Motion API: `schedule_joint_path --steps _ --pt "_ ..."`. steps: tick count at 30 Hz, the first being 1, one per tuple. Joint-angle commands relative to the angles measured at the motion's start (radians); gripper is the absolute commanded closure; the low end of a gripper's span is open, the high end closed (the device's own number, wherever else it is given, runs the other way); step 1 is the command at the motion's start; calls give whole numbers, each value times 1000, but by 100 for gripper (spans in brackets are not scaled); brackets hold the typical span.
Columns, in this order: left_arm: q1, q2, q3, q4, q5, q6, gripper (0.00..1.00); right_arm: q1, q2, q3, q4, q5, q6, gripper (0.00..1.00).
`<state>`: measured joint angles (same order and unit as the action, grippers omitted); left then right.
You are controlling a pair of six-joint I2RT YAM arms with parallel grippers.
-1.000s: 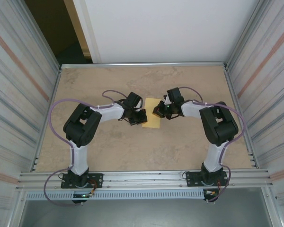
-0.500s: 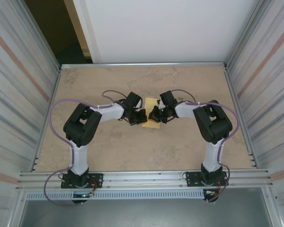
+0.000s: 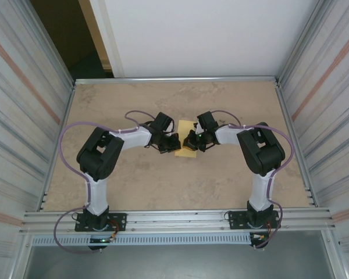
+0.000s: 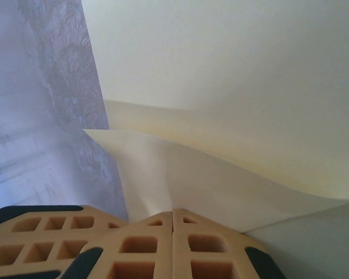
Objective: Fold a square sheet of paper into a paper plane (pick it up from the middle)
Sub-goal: Fold the triangle a second time at the center of the table.
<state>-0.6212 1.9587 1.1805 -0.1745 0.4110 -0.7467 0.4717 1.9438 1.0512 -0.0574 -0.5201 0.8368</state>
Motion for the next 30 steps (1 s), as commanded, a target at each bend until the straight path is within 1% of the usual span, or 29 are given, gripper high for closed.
schedule_joint_path --steps 1,4,10,13,18,23,27,30 --pt "3 -31 -41 56 60 -42 100 -12 62 -15 -92 105 26 100" --pt "2 -17 -59 71 69 -52 100 -11 71 -17 -101 108 30 100" --pt "6 8 -58 46 63 -49 100 -13 80 -16 -116 114 31 100" --pt "19 8 -71 34 48 -40 100 -14 82 -16 -127 126 32 100" --pt "49 -13 -105 8 54 -4 100 -22 87 -13 -156 143 24 100" --pt "69 -56 -153 -54 63 46 100 -26 93 -8 -181 155 12 100" --pt "105 -136 -210 -64 76 58 100 -24 95 -9 -183 151 7 100" --pt "114 -192 -204 -59 80 60 100 -23 93 -5 -180 147 1 100"
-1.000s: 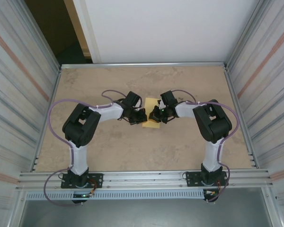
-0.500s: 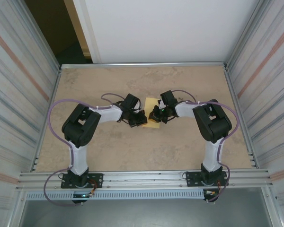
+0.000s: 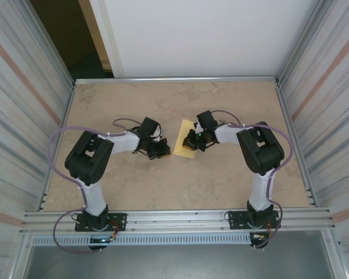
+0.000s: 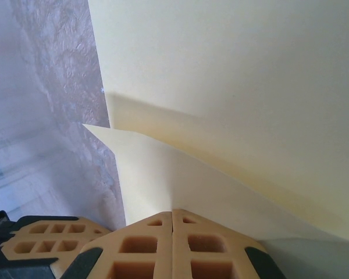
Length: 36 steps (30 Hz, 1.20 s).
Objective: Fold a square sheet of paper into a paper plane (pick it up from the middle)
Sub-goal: Fold the triangle a second time at the center of the table.
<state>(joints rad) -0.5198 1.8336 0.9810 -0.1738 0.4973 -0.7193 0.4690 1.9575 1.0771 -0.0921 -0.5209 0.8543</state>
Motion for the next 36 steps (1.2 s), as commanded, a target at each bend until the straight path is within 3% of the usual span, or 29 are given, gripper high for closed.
schedule_joint_path --steps 1,7,13,25,36 --pt "12 -81 3 -45 3 29 100 -20 78 -29 -143 143 -17 100" --pt "-28 -16 83 62 41 -32 100 -13 72 -12 -134 126 -18 100" --pt "-61 104 195 22 9 -38 100 -15 65 -2 -127 106 -21 100" --pt "-61 181 160 -81 -76 -50 100 -18 41 36 -135 88 -116 100" --pt "-60 164 70 -66 -83 -94 100 -224 18 -10 -98 113 -148 100"
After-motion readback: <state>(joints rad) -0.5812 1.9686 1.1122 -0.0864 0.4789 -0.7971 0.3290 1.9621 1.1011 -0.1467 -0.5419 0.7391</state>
